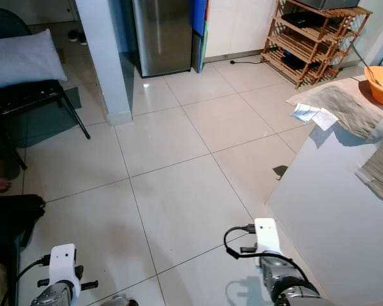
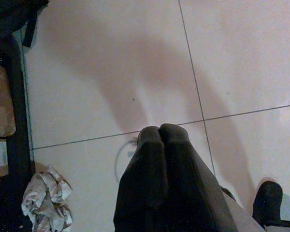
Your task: Setting the table
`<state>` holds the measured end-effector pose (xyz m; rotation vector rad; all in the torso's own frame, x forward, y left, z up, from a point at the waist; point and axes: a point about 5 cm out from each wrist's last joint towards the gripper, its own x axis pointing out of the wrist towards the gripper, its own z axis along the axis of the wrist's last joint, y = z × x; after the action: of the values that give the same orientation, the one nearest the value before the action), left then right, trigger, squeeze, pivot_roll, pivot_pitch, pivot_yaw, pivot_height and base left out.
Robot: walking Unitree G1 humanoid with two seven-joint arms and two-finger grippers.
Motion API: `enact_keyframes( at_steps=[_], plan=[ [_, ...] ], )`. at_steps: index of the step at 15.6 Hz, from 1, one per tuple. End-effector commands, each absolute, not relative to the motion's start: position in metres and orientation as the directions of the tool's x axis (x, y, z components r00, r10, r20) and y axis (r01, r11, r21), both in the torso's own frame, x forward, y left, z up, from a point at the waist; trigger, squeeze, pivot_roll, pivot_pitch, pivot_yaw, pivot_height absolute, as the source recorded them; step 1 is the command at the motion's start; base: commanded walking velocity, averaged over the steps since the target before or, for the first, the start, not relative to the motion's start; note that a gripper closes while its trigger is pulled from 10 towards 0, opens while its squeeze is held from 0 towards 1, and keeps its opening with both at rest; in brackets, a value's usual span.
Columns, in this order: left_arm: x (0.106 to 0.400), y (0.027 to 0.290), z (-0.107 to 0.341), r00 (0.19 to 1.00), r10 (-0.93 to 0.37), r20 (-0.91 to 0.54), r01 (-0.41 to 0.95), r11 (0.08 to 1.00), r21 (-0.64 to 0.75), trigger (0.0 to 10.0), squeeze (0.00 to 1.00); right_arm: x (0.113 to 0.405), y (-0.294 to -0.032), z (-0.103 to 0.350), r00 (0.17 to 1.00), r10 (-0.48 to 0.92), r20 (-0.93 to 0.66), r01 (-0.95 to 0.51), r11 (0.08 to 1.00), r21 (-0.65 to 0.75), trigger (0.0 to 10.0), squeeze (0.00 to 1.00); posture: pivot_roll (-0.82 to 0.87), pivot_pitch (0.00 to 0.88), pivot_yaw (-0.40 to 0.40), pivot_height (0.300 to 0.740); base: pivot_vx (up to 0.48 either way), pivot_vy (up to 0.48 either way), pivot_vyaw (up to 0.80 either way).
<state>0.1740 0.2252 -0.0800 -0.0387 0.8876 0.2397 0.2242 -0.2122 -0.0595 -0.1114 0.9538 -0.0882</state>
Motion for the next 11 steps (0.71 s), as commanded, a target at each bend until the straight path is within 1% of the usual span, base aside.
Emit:
enact_keyframes(
  at_steps=[1,5,9,11],
  plan=[
    [0.174,0.223,-0.080,0.607,0.184,-0.773,-0.211,0.975,0.067,10.0,0.00,0.221,-0.213,-0.061,0.571,-0.124,-0.811,0.025,0.991,-0.134,10.0,0.00,-0.02,0.031,-0.015,0.740,0.000,0.000,0.00],
    [0.185,0.218,-0.076,0.630,0.167,-0.758,-0.191,0.980,0.057,10.0,0.00,0.216,-0.216,-0.064,0.559,-0.133,-0.819,0.032,0.990,-0.139,10.0,0.00,-0.03,0.033,-0.011,0.740,0.000,0.000,0.00],
    [0.177,0.216,-0.081,0.608,0.162,-0.777,-0.178,0.982,0.066,10.0,0.00,0.218,-0.214,-0.063,0.559,-0.129,-0.819,0.027,0.990,-0.138,10.0,0.00,-0.02,0.030,-0.015,0.740,0.000,0.000,0.00],
    [0.173,0.217,-0.082,0.598,0.168,-0.783,-0.185,0.980,0.068,10.0,0.00,0.217,-0.212,-0.064,0.557,-0.123,-0.821,-0.005,0.988,-0.152,10.0,0.00,-0.02,0.029,-0.019,0.740,0.000,0.000,0.00]
  ],
)
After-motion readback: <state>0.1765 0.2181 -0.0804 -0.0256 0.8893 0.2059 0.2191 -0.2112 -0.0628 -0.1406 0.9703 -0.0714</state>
